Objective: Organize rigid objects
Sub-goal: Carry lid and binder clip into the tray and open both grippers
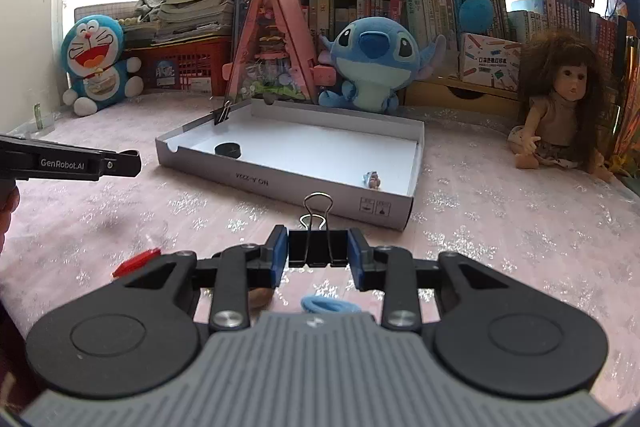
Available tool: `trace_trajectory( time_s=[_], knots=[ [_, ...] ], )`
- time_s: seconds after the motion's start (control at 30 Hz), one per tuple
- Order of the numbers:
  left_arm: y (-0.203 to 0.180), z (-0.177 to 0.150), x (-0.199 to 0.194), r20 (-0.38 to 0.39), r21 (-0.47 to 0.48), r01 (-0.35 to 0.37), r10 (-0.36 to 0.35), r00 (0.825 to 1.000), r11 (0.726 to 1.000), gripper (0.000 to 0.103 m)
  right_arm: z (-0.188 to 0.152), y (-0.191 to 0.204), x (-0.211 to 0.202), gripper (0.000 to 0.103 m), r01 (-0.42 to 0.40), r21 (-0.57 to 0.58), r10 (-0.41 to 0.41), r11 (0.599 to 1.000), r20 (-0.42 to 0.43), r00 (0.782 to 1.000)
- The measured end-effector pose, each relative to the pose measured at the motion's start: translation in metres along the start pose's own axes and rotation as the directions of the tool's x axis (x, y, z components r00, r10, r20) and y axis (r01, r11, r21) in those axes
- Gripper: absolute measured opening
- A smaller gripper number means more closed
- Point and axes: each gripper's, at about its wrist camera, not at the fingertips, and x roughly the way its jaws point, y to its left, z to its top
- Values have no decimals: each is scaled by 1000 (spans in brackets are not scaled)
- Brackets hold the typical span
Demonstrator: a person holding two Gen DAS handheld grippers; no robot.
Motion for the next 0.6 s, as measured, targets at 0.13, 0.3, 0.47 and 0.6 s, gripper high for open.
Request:
trace_trajectory(
  time_s=[0.13, 0.3, 0.47, 0.6],
  knots=[
    [2, 19, 10, 6, -12, 15, -15, 1000, 1000, 30, 17, -10, 11, 37, 12, 54, -12, 998, 6, 1000],
    [6, 44, 29, 10, -48, 16, -15, 1000, 999, 30, 36, -22, 28, 37, -10, 136, 9, 991, 7, 1000],
    [6, 59, 55, -10, -58, 7, -7, 1000, 998, 30, 53, -26, 52, 37, -28, 184, 28, 982, 1, 1000],
    [6, 68, 80, -50, -57, 1, -4, 999, 998, 30, 63, -29, 73, 37, -40, 219, 46, 975, -24, 999]
  ],
)
